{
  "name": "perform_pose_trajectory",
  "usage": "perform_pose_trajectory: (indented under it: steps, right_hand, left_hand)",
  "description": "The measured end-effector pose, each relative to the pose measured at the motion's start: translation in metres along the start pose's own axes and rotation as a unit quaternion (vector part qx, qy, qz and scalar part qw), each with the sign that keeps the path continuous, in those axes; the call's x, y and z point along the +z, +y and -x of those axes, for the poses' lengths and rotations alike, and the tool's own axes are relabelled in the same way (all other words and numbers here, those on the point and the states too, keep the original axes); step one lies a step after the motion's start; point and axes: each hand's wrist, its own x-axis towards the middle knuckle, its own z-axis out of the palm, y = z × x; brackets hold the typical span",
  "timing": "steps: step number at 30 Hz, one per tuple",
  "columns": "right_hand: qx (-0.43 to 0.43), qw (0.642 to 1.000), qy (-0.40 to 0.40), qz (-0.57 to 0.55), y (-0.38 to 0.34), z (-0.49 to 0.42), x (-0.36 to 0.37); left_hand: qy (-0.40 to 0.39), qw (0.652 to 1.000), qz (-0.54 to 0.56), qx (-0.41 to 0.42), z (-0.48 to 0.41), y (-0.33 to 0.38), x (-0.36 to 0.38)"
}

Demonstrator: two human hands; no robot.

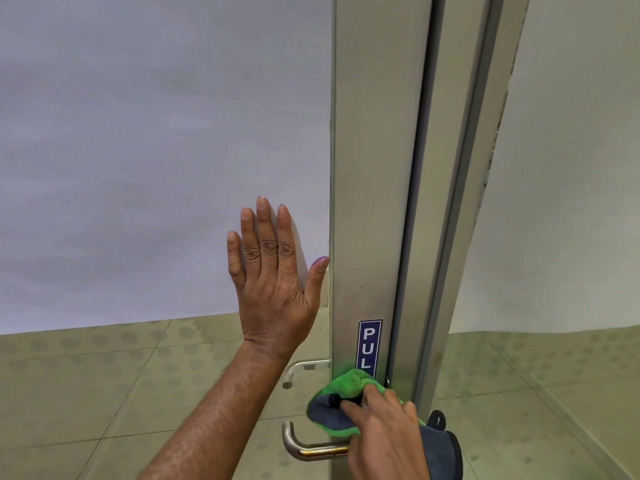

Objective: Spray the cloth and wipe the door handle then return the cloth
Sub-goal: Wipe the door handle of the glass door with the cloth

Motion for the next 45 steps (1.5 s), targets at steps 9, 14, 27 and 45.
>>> perform_pose_trajectory:
  steps: [9, 14, 27, 45]
  right_hand:
    - [-0.062, 0.995, -0.079, 0.005, 0.006, -0.010, 0.011]
    - [-0.077, 0.990, -0.116, -0.017, 0.012, -0.003, 0.009]
    - [-0.007, 0.980, -0.080, -0.181, -0.028, 0.015, 0.012]
    - [0.009, 0.994, -0.095, -0.059, -0.039, 0.029, 0.010]
  left_hand:
    - [0.000, 1.000, 0.003, -0.004, -0.001, 0.001, -0.002]
    - [0.002, 1.000, 0.000, -0.004, -0.001, 0.001, -0.002]
    - [0.000, 1.000, 0.004, -0.003, 0.000, 0.002, -0.002]
    - [0.010, 1.000, 0.009, -0.006, -0.001, 0.000, 0.001]
